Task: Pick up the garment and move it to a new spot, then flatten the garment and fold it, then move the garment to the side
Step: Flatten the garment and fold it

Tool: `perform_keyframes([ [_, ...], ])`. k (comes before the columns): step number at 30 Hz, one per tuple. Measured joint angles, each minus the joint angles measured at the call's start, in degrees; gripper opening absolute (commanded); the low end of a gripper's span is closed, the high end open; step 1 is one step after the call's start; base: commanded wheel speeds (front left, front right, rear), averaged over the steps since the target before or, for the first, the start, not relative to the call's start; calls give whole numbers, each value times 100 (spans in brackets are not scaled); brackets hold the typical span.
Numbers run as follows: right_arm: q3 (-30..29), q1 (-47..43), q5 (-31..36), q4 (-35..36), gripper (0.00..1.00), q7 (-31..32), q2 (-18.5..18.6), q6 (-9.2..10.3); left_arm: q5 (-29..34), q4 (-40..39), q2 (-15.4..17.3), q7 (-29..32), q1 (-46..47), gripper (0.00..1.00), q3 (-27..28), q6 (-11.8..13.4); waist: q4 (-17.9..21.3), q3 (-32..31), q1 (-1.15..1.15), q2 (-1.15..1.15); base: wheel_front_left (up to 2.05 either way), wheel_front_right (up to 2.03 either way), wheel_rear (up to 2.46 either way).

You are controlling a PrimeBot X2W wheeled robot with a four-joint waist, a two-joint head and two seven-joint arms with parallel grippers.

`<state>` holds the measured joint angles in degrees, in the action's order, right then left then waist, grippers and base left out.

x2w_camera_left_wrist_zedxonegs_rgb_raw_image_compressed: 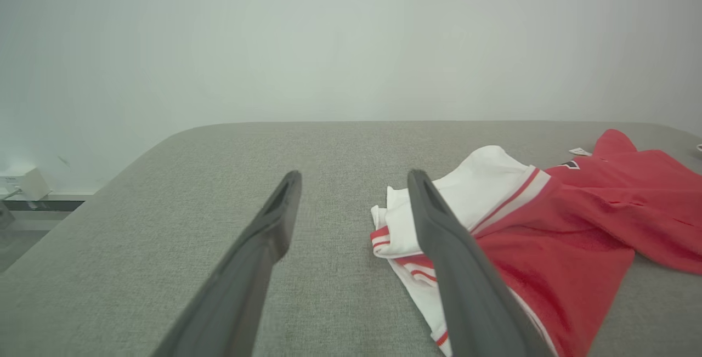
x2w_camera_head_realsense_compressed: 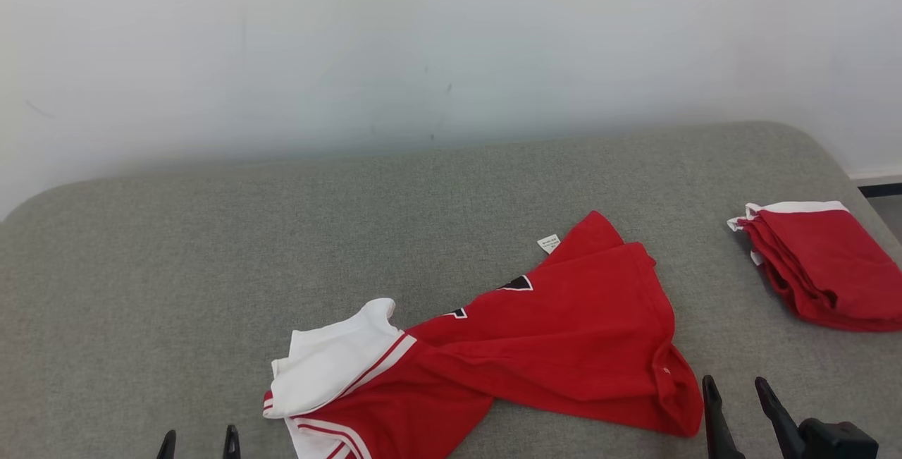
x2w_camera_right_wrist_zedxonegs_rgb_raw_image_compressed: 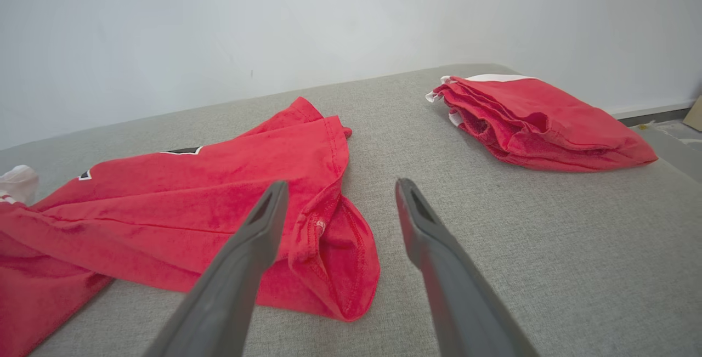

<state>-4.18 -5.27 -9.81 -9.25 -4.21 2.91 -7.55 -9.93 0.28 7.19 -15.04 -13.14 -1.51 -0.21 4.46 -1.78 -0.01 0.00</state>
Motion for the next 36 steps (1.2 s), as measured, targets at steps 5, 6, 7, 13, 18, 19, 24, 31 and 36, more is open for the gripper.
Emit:
perform_keyframes([
  [5,-4,-97,32,-134,100,-203,0,0,115,-7,-153,0,-109,100,288,-222,-28,-100,0,0,0,0,0],
  [6,-1,-101,32,-152,100,-233,0,0,131,5,-185,0,-124,100,333,-245,-26,-113,0,0,0,0,0],
  [7,-1,-103,33,-169,100,-235,0,0,135,23,-204,0,-148,100,378,-286,-22,-123,0,0,0,0,0],
  [13,-11,-106,34,-231,100,-197,0,0,230,111,-312,0,-192,100,509,-438,10,-146,0,0,0,0,0],
  [18,-1,-75,33,-229,100,-176,0,0,288,171,-361,0,-177,100,548,-528,29,-133,0,0,0,0,0],
  [19,10,-66,32,-227,100,-165,0,0,289,185,-367,0,-172,100,557,-534,35,-130,0,0,0,0,0],
  [24,23,-51,23,-253,100,-167,0,0,296,279,-396,0,-119,100,602,-592,55,-113,0,0,0,0,0],
  [31,118,1,-12,-269,100,-183,0,0,241,400,-407,0,-3,100,628,-654,85,-65,1,0,0,0,0],
  [36,197,68,-20,-256,100,-178,0,0,183,552,-409,0,242,100,555,-691,133,0,1,0,0,0,0],
])
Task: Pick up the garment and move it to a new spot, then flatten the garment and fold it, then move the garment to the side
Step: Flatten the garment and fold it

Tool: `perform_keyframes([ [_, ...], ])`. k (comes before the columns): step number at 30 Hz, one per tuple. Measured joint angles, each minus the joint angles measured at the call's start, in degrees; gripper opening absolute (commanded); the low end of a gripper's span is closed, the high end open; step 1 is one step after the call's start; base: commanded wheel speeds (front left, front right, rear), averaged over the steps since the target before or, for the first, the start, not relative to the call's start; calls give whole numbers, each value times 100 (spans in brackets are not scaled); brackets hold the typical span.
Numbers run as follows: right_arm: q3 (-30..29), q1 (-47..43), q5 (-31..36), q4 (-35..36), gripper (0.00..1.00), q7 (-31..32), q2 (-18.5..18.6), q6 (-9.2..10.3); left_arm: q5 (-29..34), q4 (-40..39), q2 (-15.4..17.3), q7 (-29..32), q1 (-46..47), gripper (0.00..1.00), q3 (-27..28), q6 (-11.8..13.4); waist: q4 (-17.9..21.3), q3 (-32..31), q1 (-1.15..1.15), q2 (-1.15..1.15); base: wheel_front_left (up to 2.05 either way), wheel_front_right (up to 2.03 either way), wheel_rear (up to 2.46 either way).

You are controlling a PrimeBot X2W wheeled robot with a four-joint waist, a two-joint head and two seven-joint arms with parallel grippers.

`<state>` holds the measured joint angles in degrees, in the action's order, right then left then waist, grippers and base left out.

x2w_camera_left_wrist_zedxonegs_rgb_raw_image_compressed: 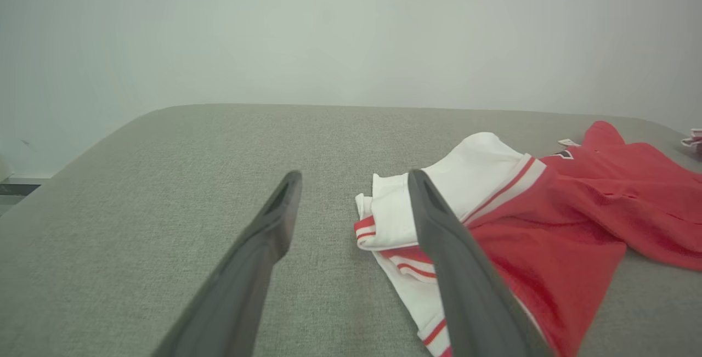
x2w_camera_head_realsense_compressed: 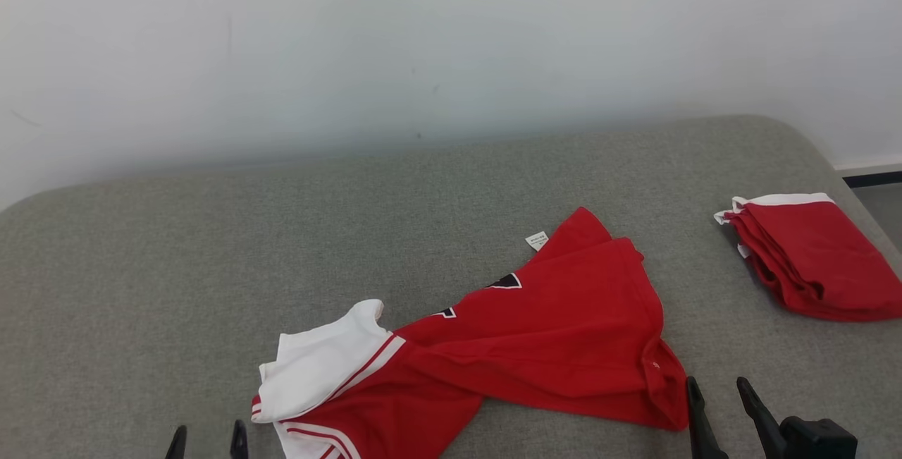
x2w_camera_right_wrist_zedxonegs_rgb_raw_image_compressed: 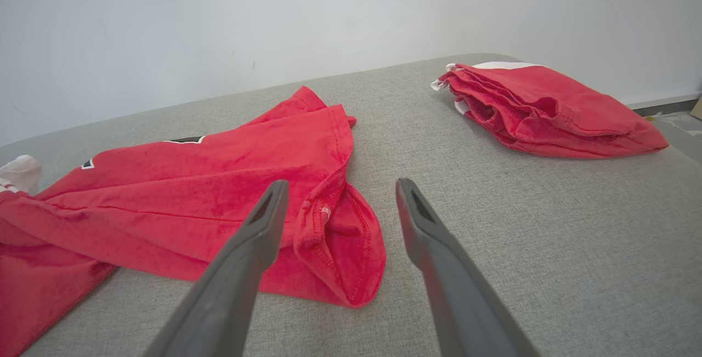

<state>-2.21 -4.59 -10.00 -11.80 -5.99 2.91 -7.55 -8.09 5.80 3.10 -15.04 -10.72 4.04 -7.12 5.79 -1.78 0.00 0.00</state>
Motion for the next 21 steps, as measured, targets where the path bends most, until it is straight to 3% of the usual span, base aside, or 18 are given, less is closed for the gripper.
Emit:
perform_keyframes([
  [9,187,221,1,23,100,52,0,0,-164,1143,411,104,1174,100,-390,-30,169,218,0,0,0,0,0],
  [15,342,477,1,68,100,45,0,0,-327,1736,665,900,2156,100,-588,-43,274,479,1,-1,0,0,0],
  [17,378,534,1,71,100,42,-1,0,-439,2023,802,1563,2586,100,-653,-43,351,649,1,-1,0,0,0],
  [21,376,588,1,56,100,7,0,0,-528,2199,922,2182,2882,100,-726,-42,440,803,1,-1,0,0,0],
])
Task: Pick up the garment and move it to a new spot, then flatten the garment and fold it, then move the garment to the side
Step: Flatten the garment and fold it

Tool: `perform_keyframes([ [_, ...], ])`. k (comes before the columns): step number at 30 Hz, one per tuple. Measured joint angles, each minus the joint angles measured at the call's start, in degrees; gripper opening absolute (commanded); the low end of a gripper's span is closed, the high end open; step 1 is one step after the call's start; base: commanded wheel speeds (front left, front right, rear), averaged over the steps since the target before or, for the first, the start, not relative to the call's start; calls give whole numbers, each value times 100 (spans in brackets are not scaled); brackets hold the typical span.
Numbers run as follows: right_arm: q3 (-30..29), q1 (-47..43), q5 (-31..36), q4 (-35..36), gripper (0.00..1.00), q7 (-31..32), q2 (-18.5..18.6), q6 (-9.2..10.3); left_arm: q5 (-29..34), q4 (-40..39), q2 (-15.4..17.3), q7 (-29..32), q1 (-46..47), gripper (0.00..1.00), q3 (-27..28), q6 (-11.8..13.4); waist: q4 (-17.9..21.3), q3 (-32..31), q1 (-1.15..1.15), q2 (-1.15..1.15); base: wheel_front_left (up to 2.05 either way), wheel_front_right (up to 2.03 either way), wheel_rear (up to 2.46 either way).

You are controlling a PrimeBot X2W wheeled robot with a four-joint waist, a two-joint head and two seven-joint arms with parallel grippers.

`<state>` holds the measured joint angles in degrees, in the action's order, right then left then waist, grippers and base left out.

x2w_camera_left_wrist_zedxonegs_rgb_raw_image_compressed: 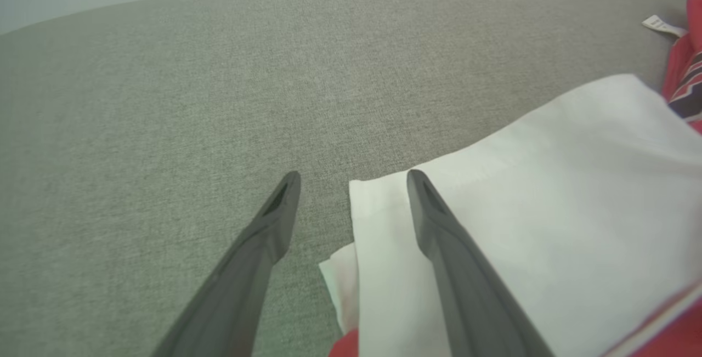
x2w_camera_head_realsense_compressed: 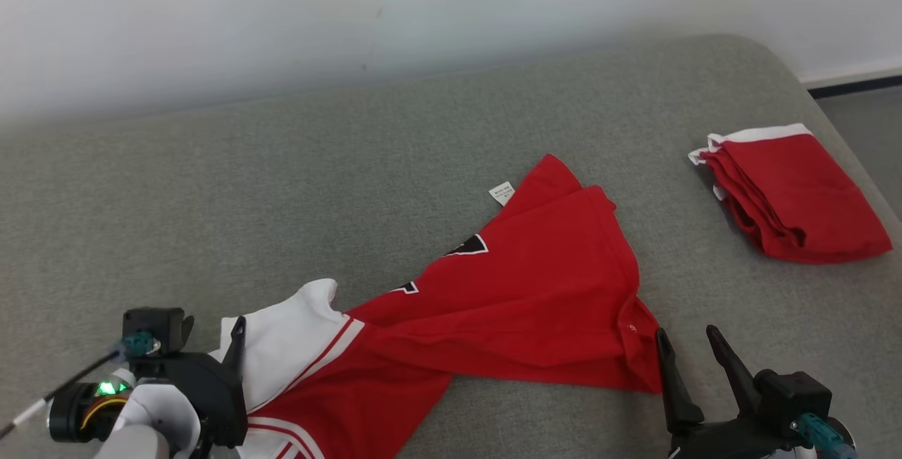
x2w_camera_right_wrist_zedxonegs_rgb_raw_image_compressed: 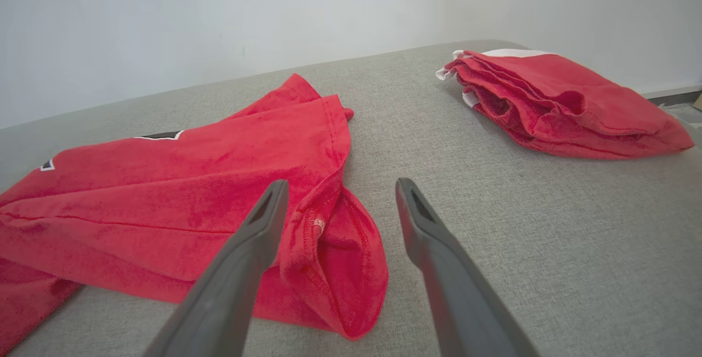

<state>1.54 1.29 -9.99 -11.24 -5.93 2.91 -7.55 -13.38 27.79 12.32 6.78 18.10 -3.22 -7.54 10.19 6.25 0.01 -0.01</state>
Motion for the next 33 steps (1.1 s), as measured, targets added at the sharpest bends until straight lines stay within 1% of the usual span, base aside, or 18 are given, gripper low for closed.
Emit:
perform_keyframes([
  [4,-35,27,0,-48,100,-20,0,0,-145,120,126,697,155,100,-71,-1,133,143,0,0,0,0,0],
  [7,-46,42,0,-59,100,-42,0,0,-250,116,182,1026,207,100,-68,0,204,210,0,0,0,0,0],
  [13,-46,63,8,-57,100,-47,0,0,-453,-59,145,1789,196,100,-186,22,234,247,0,0,0,0,0],
  [16,-43,72,16,-52,100,-41,0,0,-491,-235,141,2011,177,100,-259,22,218,251,-1,0,0,0,0],
  [18,-26,81,16,-44,100,-26,0,0,-490,-330,142,2001,176,43,-281,32,214,259,-1,0,0,0,0],
  [19,-22,88,16,-40,100,-16,0,0,-485,-349,143,1960,176,38,-278,65,214,265,-1,0,0,0,0],
  [20,-15,99,16,-36,100,-15,0,0,-460,-359,145,1900,178,38,-277,123,215,273,-1,0,0,0,0],
  [22,10,113,18,-27,100,-14,0,0,-410,-343,148,1768,190,45,-258,244,225,284,-1,0,0,0,0],
  [25,46,119,30,-5,100,5,-1,0,-387,-203,166,1647,238,46,-237,301,256,294,-1,0,0,0,0],
  [26,43,119,35,0,100,12,-1,0,-390,-152,167,1644,258,45,-242,299,265,296,-1,0,0,0,0],
  [27,38,119,35,-1,100,13,0,0,-414,-89,166,1658,282,42,-255,291,273,297,-1,0,0,0,0],
  [30,24,118,42,1,100,35,0,0,-454,16,171,1681,324,0,-301,242,286,293,-1,0,0,0,0],
  [33,10,115,43,10,100,36,0,0,-464,64,177,1634,343,0,-326,216,284,289,-1,0,0,0,0],
])
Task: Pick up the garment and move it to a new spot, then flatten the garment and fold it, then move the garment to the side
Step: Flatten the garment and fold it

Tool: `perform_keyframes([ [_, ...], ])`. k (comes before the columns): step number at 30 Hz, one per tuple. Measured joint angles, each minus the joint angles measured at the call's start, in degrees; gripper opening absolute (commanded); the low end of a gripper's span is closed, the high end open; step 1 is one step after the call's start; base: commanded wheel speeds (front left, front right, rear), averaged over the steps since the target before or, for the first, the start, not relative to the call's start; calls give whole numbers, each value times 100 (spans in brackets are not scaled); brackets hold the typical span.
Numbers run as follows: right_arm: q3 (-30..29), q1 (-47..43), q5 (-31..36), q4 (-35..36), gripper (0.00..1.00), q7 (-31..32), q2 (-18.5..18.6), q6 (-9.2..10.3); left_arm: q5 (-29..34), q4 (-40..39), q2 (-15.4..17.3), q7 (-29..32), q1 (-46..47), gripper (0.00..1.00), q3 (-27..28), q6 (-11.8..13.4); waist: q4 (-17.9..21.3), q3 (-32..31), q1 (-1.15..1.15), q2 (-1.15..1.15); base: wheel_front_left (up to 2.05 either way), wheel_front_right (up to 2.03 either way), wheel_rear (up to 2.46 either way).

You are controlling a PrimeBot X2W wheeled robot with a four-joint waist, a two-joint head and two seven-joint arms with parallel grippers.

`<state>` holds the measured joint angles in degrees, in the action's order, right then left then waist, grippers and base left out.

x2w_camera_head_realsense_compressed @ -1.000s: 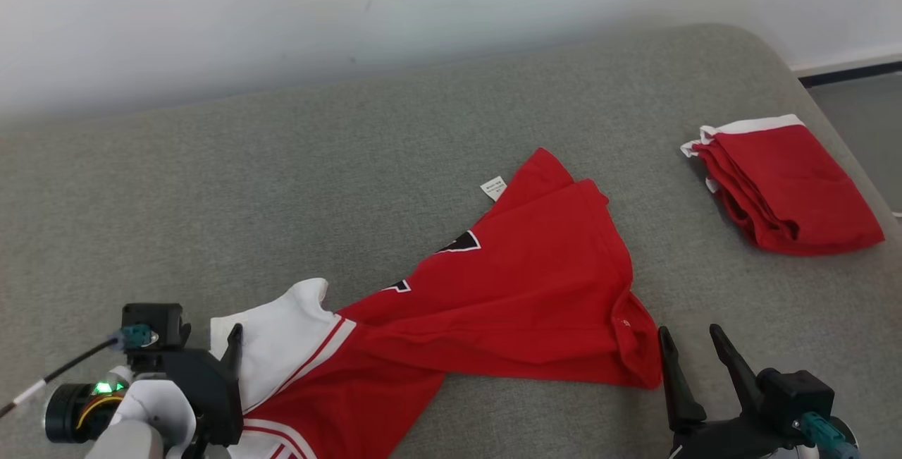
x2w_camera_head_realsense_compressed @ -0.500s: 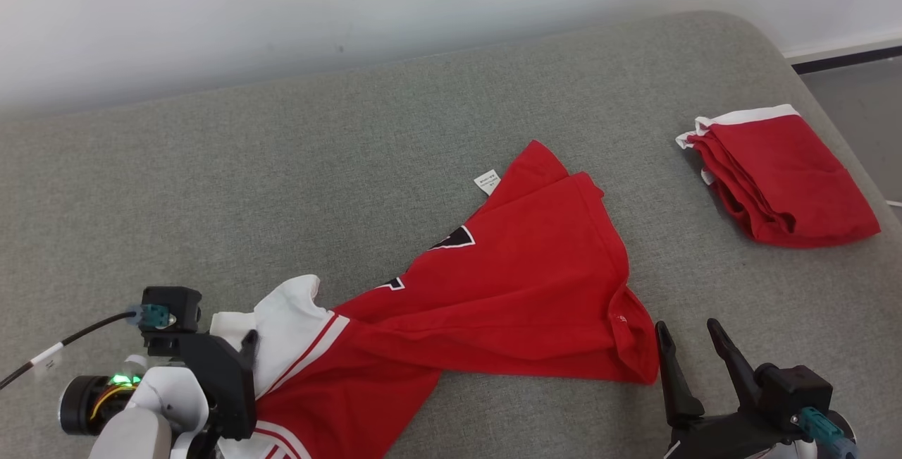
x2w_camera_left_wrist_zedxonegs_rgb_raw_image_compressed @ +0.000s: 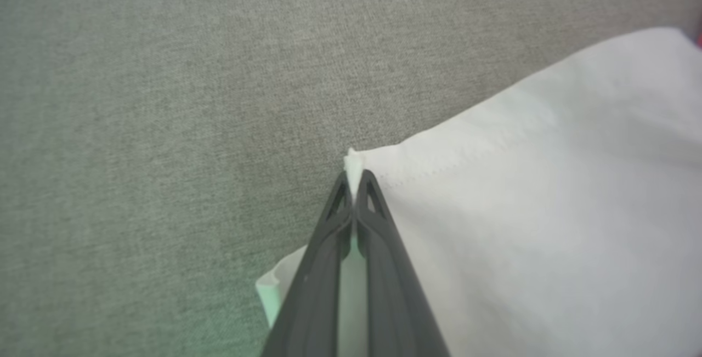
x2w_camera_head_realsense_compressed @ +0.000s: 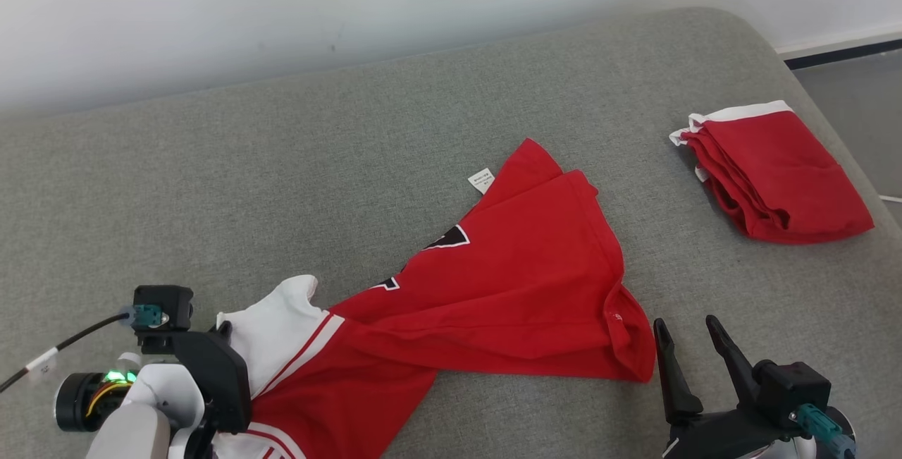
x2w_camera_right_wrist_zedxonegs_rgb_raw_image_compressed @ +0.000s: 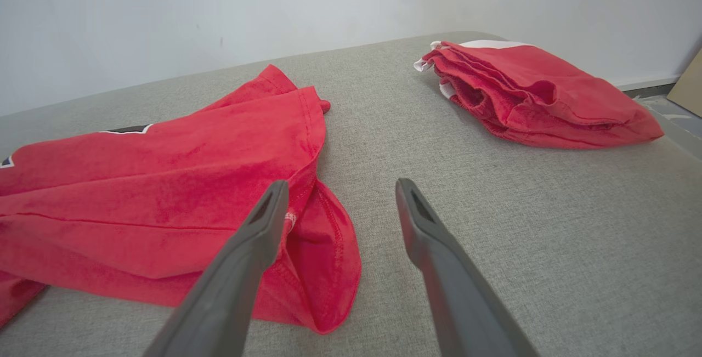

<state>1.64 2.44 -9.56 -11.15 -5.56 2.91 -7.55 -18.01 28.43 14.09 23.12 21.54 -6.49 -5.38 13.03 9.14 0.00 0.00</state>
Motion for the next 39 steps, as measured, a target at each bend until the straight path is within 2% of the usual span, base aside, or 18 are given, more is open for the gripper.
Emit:
perform_keyframes([
  [10,-87,34,-25,207,100,213,0,0,-205,-172,62,-655,93,0,200,25,-144,-16,0,0,0,0,0],
  [18,-308,-132,-97,668,100,2192,-1,0,-931,-802,-24,-816,-118,0,477,-113,-293,-16,0,0,0,0,0],
  [23,-218,-81,-140,1129,100,2963,-1,0,-976,-1089,29,-756,-264,0,505,-66,-311,67,0,0,0,0,0],
  [30,-3,450,-57,1054,100,3685,1,0,-976,-1335,59,-667,-284,0,485,10,-304,182,0,0,0,0,0],
  [39,353,979,911,957,100,4454,-1,0,-976,-1473,69,-561,-269,0,383,43,-343,304,0,0,0,0,0],
])
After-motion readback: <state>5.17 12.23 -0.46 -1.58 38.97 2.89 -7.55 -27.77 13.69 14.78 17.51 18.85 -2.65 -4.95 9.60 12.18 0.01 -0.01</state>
